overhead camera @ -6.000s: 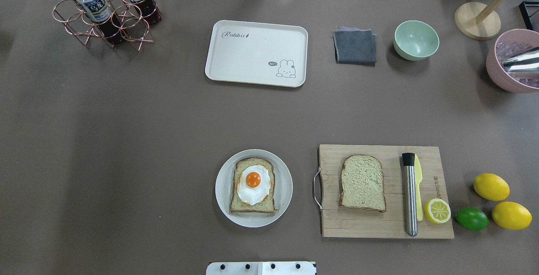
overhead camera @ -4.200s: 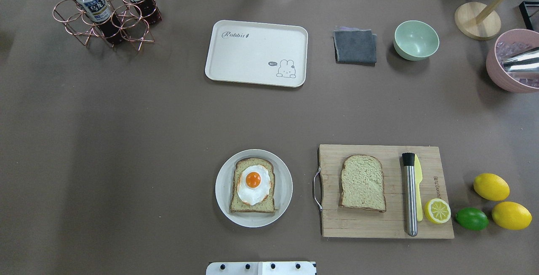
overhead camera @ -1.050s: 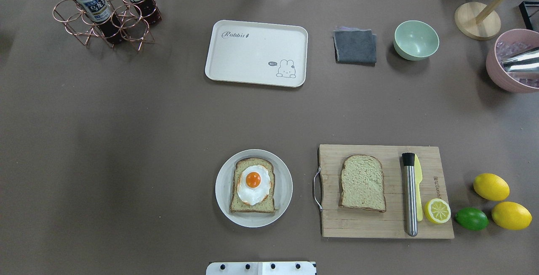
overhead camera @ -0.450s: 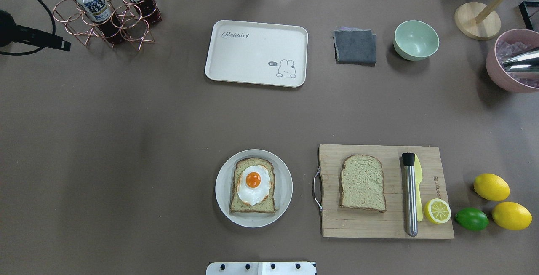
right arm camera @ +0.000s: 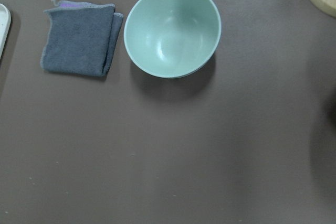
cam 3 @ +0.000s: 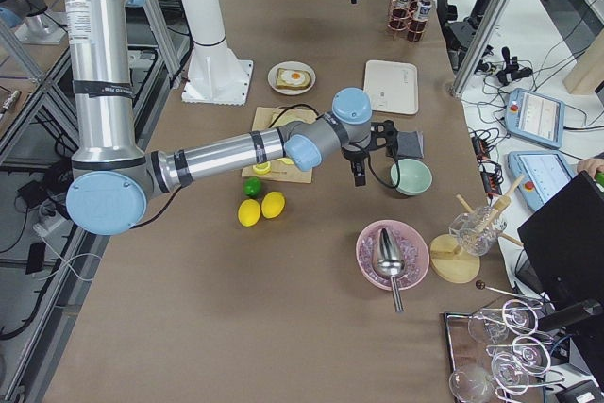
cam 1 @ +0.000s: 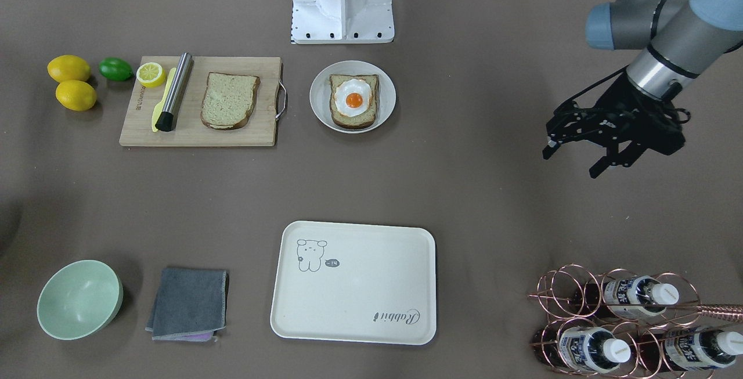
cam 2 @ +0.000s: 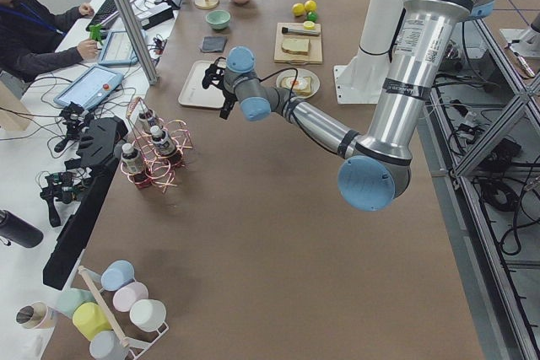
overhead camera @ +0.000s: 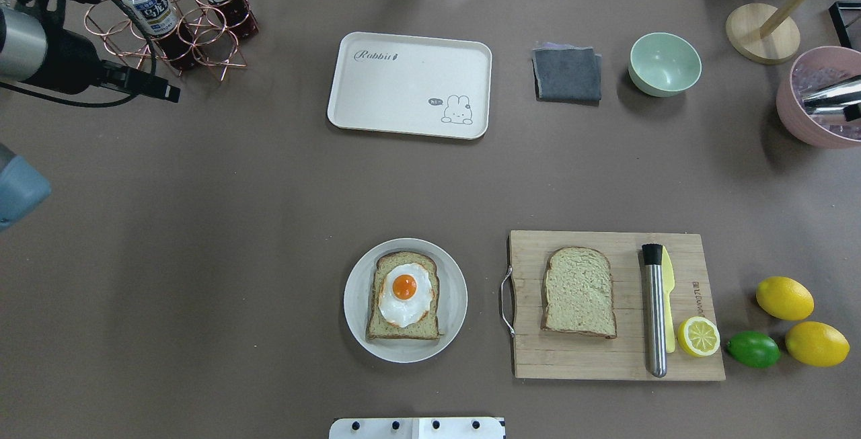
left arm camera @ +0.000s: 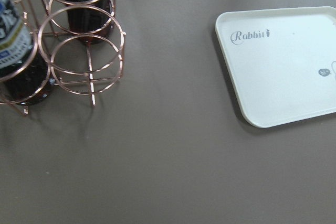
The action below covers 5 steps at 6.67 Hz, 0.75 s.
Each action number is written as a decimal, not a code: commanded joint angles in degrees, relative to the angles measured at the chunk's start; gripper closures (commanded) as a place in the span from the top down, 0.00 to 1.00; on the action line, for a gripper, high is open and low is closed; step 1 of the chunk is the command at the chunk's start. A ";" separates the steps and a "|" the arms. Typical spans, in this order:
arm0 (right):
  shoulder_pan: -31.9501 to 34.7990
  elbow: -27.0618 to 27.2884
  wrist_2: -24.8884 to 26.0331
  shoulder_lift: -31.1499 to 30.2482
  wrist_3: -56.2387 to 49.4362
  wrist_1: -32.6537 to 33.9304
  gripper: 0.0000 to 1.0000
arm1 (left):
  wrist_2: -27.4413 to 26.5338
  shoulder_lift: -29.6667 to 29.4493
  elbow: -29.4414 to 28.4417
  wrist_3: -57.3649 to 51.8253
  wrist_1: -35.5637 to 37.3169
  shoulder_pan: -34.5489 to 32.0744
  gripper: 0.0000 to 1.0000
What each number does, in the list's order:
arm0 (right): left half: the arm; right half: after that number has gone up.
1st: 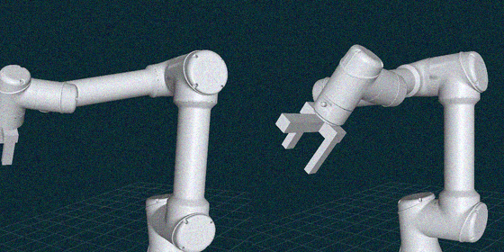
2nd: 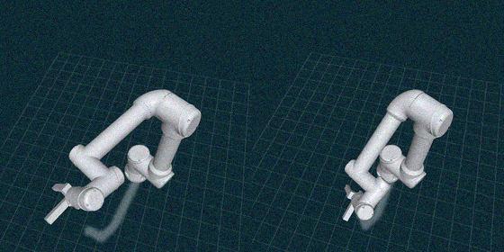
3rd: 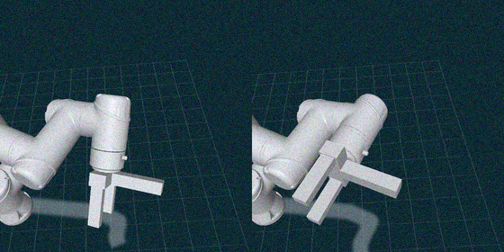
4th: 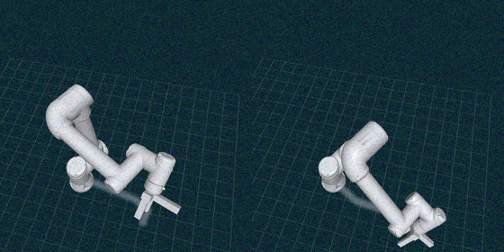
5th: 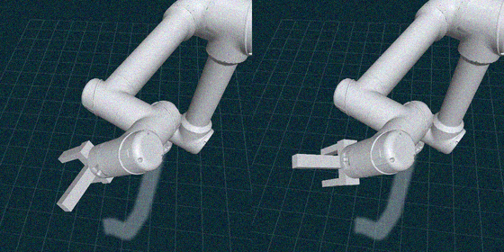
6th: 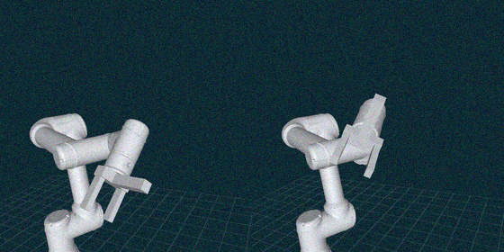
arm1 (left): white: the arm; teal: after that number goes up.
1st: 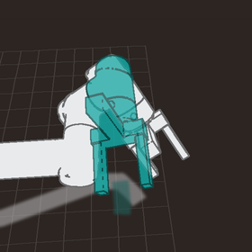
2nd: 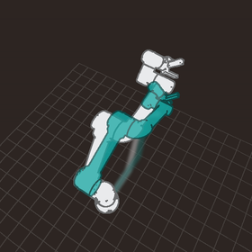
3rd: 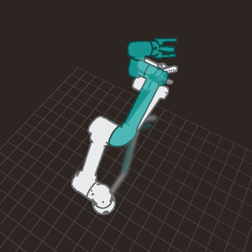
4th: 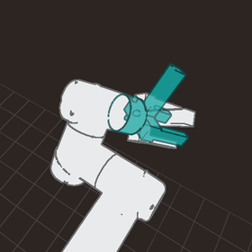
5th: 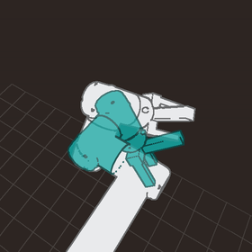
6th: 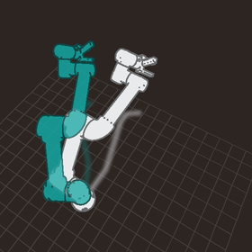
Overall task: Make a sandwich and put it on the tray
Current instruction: 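Lower the right gripper to the bread slice while the left arm moves in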
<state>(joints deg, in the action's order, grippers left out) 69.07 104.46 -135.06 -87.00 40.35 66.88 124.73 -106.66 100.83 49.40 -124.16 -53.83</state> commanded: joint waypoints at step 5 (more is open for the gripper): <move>-32.81 10.13 25.26 0.26 42.12 -1.40 0.98 | -3.78 -3.39 0.60 7.99 -0.29 5.40 0.98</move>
<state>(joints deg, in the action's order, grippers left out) 41.75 112.61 -114.33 -86.42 76.00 65.51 122.00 -110.11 101.33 57.36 -124.48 -48.52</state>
